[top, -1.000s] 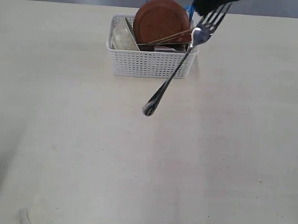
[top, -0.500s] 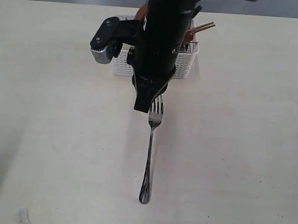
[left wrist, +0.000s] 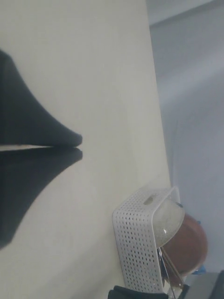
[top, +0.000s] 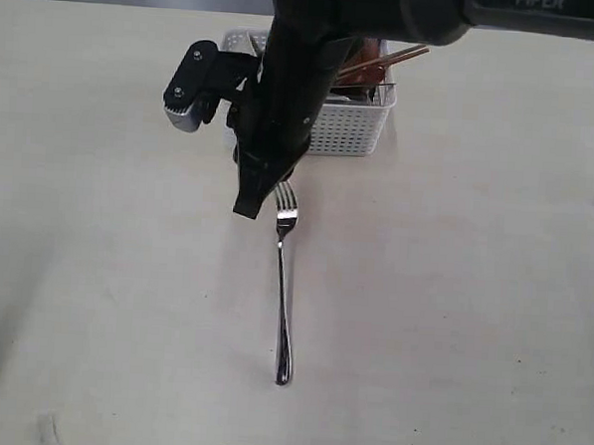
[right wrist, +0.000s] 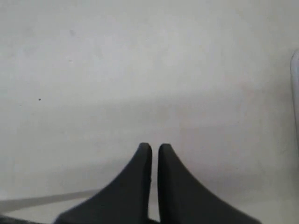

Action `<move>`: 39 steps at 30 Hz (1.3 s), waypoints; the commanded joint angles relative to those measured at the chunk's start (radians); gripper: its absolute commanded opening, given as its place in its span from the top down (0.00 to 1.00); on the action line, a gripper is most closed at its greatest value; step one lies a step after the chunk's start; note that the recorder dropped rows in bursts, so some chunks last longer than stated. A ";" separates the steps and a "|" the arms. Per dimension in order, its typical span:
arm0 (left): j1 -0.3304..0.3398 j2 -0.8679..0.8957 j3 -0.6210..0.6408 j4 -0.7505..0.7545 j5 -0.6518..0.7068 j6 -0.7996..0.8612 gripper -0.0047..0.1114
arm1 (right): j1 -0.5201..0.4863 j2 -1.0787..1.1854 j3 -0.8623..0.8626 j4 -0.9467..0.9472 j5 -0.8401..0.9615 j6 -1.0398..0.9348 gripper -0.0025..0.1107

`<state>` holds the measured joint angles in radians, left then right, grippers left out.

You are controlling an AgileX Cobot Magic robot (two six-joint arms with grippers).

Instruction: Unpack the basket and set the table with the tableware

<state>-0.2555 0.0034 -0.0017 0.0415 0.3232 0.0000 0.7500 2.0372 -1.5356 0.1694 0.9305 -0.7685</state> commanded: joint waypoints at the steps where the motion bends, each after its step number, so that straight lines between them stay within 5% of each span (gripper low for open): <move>1: -0.006 -0.003 0.002 0.003 0.001 0.000 0.96 | -0.003 0.044 0.001 -0.055 -0.080 -0.025 0.98; 21: -0.006 -0.003 0.002 0.003 0.001 0.000 0.96 | -0.019 0.119 -0.001 0.008 -0.245 0.188 0.98; 29: -0.006 -0.003 0.002 0.003 0.001 0.000 0.96 | -0.122 0.070 -0.073 0.008 0.062 0.362 0.98; 32: -0.006 -0.003 0.002 0.003 0.001 0.000 0.96 | -0.156 0.032 -0.050 -0.003 0.176 0.363 0.87; 36: -0.006 -0.003 0.002 0.003 0.001 0.000 0.96 | -0.207 -0.042 0.057 -0.003 0.191 0.371 0.59; 39: -0.006 -0.003 0.002 0.003 0.001 0.000 0.96 | -0.249 -0.097 0.153 -0.019 0.099 0.379 0.56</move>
<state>-0.2555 0.0034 -0.0017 0.0415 0.3232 0.0000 0.5412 1.9920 -1.4592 0.1669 1.0927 -0.3978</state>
